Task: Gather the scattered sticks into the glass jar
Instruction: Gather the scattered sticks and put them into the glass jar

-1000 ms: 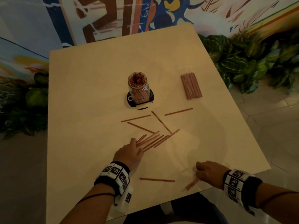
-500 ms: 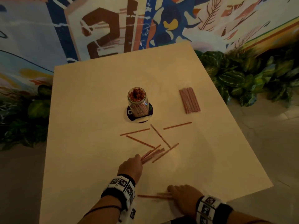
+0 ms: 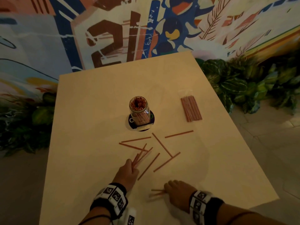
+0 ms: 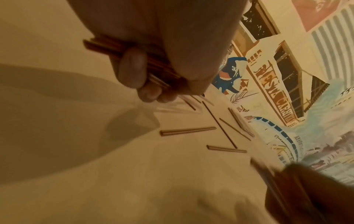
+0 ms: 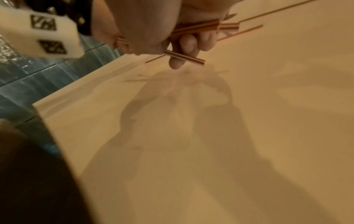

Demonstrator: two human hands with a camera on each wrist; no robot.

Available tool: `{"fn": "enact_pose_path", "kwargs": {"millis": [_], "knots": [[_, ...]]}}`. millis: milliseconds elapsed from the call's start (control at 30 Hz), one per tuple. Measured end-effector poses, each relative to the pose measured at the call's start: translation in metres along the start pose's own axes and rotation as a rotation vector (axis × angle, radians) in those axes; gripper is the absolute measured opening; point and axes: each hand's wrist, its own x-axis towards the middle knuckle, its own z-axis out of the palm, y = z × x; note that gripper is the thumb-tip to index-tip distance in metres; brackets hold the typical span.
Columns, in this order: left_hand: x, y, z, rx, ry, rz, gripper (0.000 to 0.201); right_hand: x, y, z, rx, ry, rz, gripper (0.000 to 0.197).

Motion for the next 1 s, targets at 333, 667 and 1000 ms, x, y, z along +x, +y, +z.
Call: {"fn": "enact_pose_path", "kwargs": {"millis": [333,667,1000], "knots": [[-0.015,0.013,0.015,0.124,0.009,-0.025,0.022,0.029,0.058,-0.058,-0.035,0.068,0.112,0.041],[-0.014,0.028,0.031,0.443,-0.032,-0.003,0.032,0.042,0.054,-0.043,-0.028,0.061,0.162,0.029],[-0.014,0.008,0.014,0.201,-0.086,-0.098,0.04,0.039,0.072,-0.058,0.61,0.254,0.402,0.012]]}}
